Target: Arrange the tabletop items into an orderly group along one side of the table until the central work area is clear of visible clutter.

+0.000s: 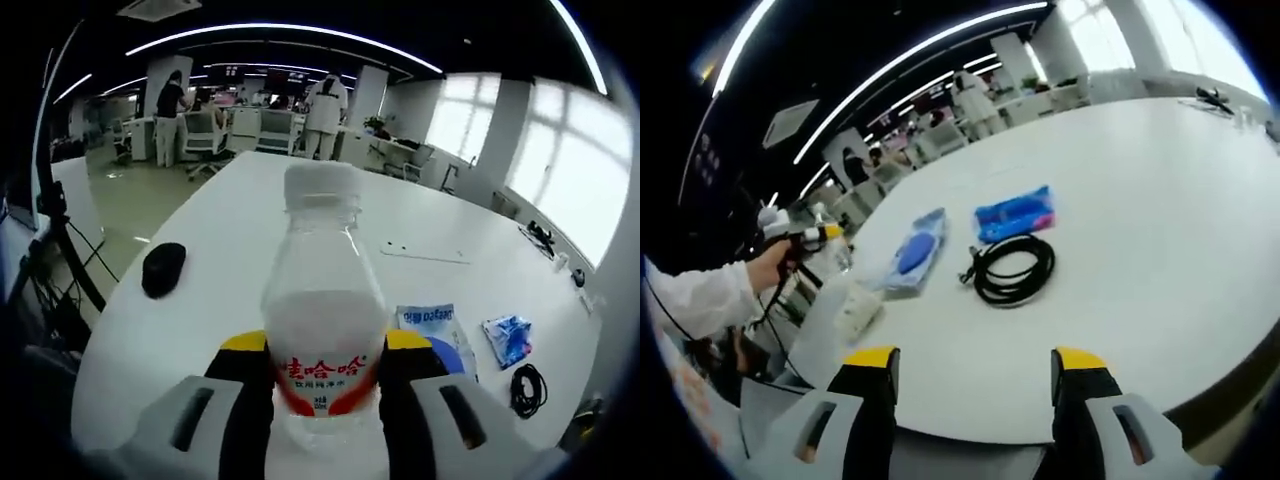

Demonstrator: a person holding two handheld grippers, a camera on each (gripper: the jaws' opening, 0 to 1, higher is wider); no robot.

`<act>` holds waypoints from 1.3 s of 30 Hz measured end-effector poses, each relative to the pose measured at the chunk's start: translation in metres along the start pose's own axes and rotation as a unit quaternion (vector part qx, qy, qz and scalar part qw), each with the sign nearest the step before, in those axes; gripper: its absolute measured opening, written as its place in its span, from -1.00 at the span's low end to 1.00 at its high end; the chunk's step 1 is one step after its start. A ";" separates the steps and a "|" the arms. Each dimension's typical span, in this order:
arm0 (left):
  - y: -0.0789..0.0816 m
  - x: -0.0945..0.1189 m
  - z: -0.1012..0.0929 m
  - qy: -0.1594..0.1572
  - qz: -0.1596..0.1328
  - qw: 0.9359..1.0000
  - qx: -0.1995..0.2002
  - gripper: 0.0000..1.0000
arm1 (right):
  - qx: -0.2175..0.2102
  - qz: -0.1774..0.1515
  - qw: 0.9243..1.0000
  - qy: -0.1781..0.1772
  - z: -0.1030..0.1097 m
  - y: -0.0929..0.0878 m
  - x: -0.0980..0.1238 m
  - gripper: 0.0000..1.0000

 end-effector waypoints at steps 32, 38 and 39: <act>-0.021 -0.005 -0.018 0.042 0.027 0.998 -0.023 -0.24 | 0.010 0.008 1.000 0.010 0.006 0.003 -0.012 0.32; -0.028 -0.007 -0.017 0.049 0.026 0.998 -0.020 -0.24 | 0.022 0.003 1.000 0.007 0.004 0.014 -0.008 0.32; -0.027 -0.007 -0.018 0.049 0.022 0.998 -0.020 -0.24 | 0.023 0.003 1.000 0.006 0.004 0.016 -0.007 0.32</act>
Point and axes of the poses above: the point that each gripper's makers call its tool centre point, and the gripper's own axes: x roughly backward along the fingers, z roughly to its left, y roughly out of its top, the point moved 6 cm from there along x, roughly backward along the fingers, and after that the axes turned 12 degrees about y, right-handed, at the moved point
